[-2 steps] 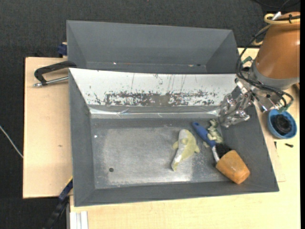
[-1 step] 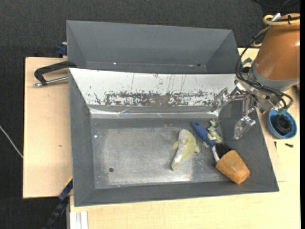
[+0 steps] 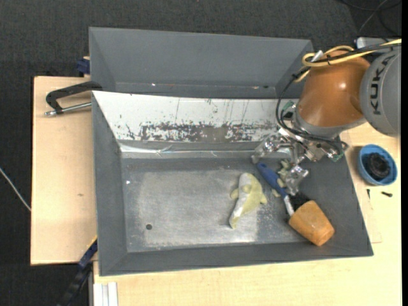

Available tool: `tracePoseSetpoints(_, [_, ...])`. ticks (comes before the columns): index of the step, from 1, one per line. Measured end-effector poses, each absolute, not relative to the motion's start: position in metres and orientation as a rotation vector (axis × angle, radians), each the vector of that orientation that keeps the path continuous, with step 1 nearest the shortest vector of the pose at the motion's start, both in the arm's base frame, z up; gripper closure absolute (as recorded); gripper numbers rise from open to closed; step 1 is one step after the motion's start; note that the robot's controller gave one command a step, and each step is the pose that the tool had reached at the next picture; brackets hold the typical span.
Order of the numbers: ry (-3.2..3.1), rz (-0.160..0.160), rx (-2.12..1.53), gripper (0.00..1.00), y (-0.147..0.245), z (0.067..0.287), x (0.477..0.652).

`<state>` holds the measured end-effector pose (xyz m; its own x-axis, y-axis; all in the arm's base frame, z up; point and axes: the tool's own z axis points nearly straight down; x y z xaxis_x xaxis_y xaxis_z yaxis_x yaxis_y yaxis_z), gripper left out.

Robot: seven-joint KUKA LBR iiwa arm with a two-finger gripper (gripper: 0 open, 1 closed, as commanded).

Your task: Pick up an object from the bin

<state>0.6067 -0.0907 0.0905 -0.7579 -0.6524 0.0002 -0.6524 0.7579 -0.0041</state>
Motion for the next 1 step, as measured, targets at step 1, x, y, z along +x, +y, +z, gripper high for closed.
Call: tracePoseSetpoints(1, [2.951, -0.007, -1.09, 1.0, -0.0932, 0.0921, 0.6052])
